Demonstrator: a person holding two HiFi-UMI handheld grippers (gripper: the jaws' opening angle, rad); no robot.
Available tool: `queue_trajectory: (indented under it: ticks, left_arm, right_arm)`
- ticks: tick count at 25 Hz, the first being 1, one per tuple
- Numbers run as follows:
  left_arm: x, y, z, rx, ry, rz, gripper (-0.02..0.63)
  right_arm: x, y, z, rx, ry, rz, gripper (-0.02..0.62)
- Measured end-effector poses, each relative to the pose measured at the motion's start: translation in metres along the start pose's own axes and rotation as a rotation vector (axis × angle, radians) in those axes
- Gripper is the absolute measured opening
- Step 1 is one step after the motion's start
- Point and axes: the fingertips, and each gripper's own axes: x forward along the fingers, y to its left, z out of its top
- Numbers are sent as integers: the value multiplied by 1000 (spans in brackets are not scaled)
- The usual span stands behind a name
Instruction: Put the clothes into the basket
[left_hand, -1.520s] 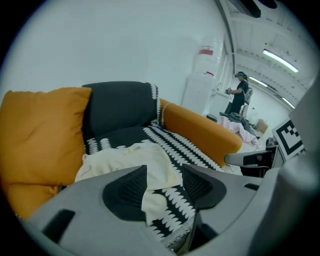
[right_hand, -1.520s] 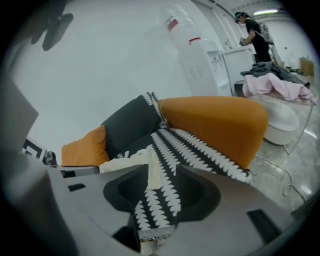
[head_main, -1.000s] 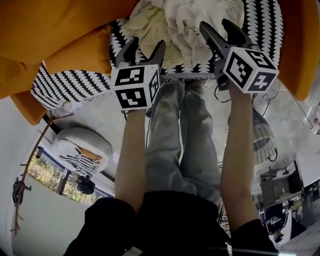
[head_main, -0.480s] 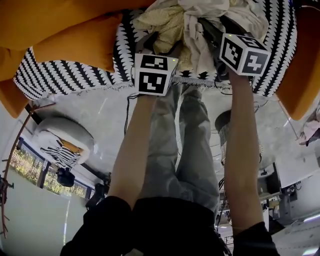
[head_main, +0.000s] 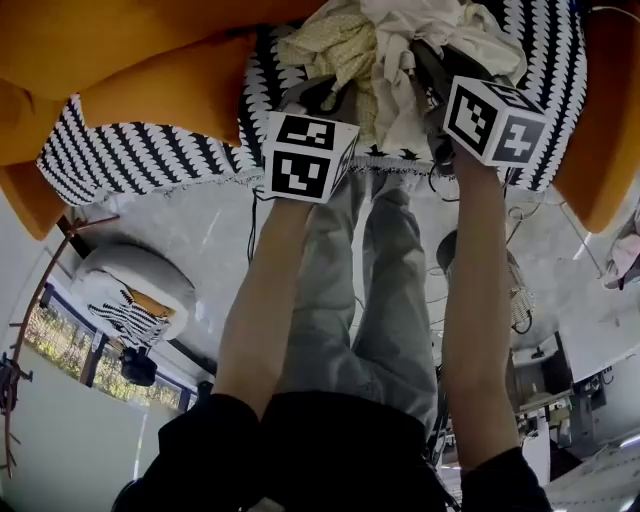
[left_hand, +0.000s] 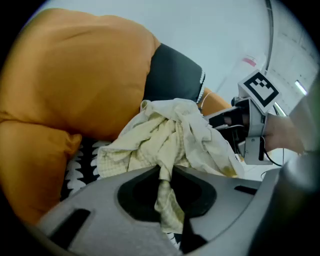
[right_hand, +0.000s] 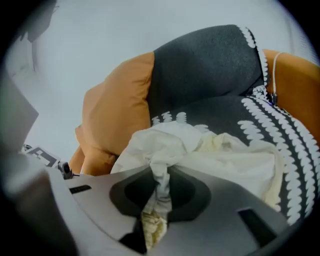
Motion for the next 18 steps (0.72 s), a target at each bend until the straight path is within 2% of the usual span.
queue_trajectory:
  ticks: [4, 8, 10, 14, 18]
  left_arm:
    - [-32, -18, 24, 32, -53, -15, 48]
    - [-64, -70, 73, 179, -119, -59, 48]
    - [-74, -101, 89, 226, -151, -96, 48]
    - [-78, -167, 95, 311, -182, -169, 48]
    - [-82, -244, 89, 410, -179, -254, 48]
  right_arm:
    - [-57, 17, 16, 40, -172, -1, 66]
    - [-145, 16, 42, 94, -372, -37, 66]
    - [-186, 10, 45, 116, -448, -65, 66]
    - [-256, -13, 27, 161, -565, -141, 66]
    - [-330, -41, -1, 228, -674, -238, 66]
